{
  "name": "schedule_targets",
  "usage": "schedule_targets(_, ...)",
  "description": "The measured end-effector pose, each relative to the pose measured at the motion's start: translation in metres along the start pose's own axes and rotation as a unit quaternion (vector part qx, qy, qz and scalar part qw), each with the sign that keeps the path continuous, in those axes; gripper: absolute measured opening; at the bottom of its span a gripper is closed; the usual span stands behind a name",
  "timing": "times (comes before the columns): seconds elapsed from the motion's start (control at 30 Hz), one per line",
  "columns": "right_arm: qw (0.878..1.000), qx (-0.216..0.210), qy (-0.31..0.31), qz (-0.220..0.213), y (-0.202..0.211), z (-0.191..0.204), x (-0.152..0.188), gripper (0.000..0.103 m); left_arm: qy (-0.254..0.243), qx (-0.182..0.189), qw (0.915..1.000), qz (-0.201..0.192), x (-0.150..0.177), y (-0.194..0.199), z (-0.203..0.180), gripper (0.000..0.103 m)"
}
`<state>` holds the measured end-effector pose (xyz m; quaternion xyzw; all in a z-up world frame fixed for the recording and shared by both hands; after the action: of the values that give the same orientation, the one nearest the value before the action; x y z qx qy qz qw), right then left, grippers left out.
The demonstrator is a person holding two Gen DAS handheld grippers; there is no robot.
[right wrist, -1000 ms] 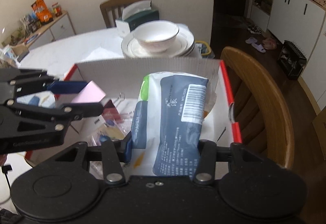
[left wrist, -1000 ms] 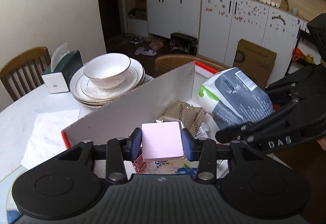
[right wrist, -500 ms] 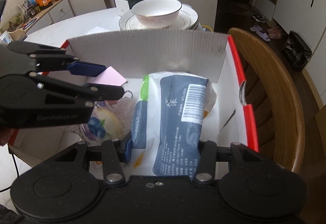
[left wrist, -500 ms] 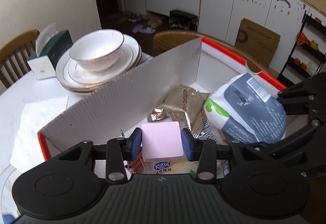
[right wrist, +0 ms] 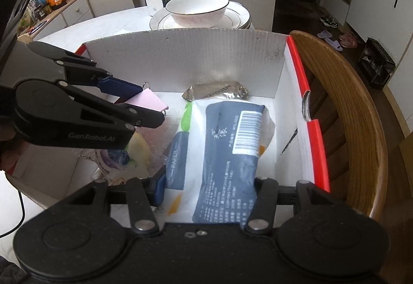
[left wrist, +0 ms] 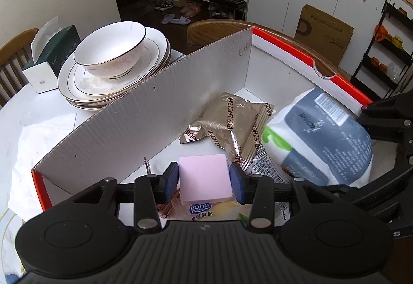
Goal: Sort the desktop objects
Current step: 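Open left tool releasing the note pad while right tool releases the tissue pack in the box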
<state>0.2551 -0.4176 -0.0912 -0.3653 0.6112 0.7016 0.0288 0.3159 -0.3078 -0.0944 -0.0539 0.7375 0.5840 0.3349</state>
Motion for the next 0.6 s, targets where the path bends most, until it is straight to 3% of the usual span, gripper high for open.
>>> schedule_targets(0.17,1.0,0.002,0.009,-0.006,0.004,0.003,0.0,0.062,-0.002,0.005,1.0,-0.008,0.002,0.005,-0.001,0.062)
schedule_targets(0.4,0.999,0.021,0.03,-0.013,0.011,0.009,-0.004,0.071,0.006,0.011,0.9998,-0.018,0.008,0.016,0.002,0.062)
schedule_targets(0.6,0.999,0.04,0.029,-0.023,0.022,0.006,-0.006,0.073,0.016,0.025,0.9989,-0.037,0.014,0.034,0.005,0.062)
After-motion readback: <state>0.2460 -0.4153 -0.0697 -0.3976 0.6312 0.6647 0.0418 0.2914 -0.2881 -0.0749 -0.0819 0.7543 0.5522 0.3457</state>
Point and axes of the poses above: each gripper's, at about its wrist camera, not at the fingertips, and y roughly against the way its jaws point, z to its left, x to its underside, the point moved 3 cm from there along -y, roughly the way its jaws point, and after that the axes turned 12 degrees about y, right-handed, at the moved point
